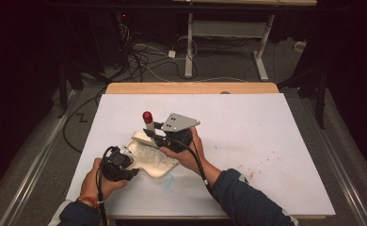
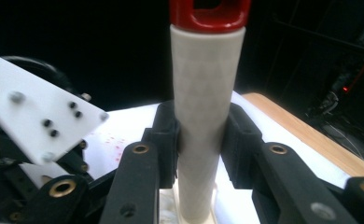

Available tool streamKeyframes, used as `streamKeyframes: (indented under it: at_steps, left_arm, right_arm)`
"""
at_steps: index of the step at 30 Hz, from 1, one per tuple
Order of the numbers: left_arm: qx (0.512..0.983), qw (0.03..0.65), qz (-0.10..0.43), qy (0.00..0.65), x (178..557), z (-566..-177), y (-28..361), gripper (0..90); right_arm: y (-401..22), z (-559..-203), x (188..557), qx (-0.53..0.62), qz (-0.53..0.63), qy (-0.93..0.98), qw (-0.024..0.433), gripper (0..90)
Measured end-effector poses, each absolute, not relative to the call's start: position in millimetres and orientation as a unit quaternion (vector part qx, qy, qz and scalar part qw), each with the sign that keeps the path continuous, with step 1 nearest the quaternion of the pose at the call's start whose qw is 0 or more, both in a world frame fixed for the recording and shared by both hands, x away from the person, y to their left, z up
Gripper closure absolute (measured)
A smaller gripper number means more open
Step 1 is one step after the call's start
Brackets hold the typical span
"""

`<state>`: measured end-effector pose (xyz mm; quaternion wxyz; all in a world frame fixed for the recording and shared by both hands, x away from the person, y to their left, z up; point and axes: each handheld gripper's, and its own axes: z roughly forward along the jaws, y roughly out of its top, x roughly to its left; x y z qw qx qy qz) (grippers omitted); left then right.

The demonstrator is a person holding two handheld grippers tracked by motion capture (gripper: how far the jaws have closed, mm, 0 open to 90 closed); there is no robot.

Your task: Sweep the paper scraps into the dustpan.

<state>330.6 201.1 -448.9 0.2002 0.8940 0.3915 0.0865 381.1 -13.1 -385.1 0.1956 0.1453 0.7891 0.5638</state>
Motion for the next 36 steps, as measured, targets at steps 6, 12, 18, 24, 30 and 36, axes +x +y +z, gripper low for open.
streamKeyframes:
  at_steps: [6, 12, 18, 24, 30, 36]
  left_arm:
    - [0.895, 0.200, 0.090, 0.389, 328.3, -449.4, 202.6, 63.6]
    - [0.895, 0.199, 0.091, 0.389, 326.7, -450.2, 203.0, 63.6]
    - [0.896, 0.196, 0.093, 0.388, 326.3, -450.7, 203.2, 63.6]
    - [0.896, 0.195, 0.093, 0.388, 325.5, -451.2, 203.6, 63.6]
    - [0.896, 0.190, 0.095, 0.390, 323.9, -453.2, 203.4, 63.6]
    - [0.896, 0.188, 0.097, 0.390, 323.8, -452.0, 203.0, 63.6]
  right_arm:
    - [-22.1, -372.8, 382.9, 0.151, 0.576, 0.777, 0.201, 70.4]
    - [-49.1, -353.1, 381.8, 0.168, 0.602, 0.754, 0.204, 70.4]
    - [-91.4, -335.7, 371.7, 0.186, 0.608, 0.741, 0.216, 70.4]
    - [-140.0, -337.0, 357.5, 0.197, 0.592, 0.751, 0.215, 70.4]
    - [-169.2, -349.3, 342.0, 0.210, 0.563, 0.774, 0.201, 70.4]
    - [-157.8, -368.0, 337.7, 0.205, 0.519, 0.810, 0.181, 70.4]
